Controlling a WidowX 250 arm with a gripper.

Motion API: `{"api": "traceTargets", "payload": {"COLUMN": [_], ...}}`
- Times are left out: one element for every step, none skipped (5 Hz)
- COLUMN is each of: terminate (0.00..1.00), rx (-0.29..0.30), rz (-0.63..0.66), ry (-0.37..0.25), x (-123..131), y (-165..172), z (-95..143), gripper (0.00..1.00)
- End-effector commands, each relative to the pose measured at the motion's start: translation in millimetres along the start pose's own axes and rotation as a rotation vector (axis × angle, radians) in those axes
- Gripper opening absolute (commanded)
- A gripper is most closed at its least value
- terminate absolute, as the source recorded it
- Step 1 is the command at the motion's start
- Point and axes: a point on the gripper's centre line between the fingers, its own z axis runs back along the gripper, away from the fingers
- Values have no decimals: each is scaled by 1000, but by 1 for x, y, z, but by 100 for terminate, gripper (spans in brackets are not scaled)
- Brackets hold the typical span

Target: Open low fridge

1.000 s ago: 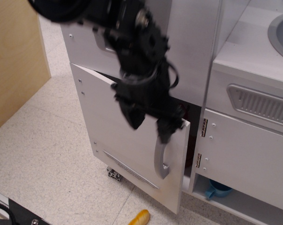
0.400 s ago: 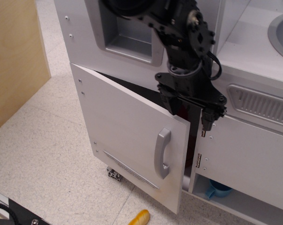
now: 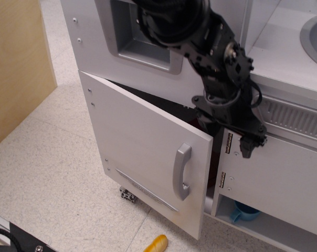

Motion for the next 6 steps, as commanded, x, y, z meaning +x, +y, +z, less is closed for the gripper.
{"api": "traceTargets", "payload": {"terminate": [0, 0, 0, 0, 0, 0], "rx": [6, 34, 88, 140, 202, 245], "rz": [-14, 21, 154, 231, 235, 242], "ry": [53, 75, 121, 171, 206, 178], "x": [-31, -46, -60, -77, -95, -106], "y": [16, 35, 72, 106, 127, 140], "z": [22, 36, 43, 46, 45, 43], "gripper": [100, 100, 100, 100, 100, 100]}}
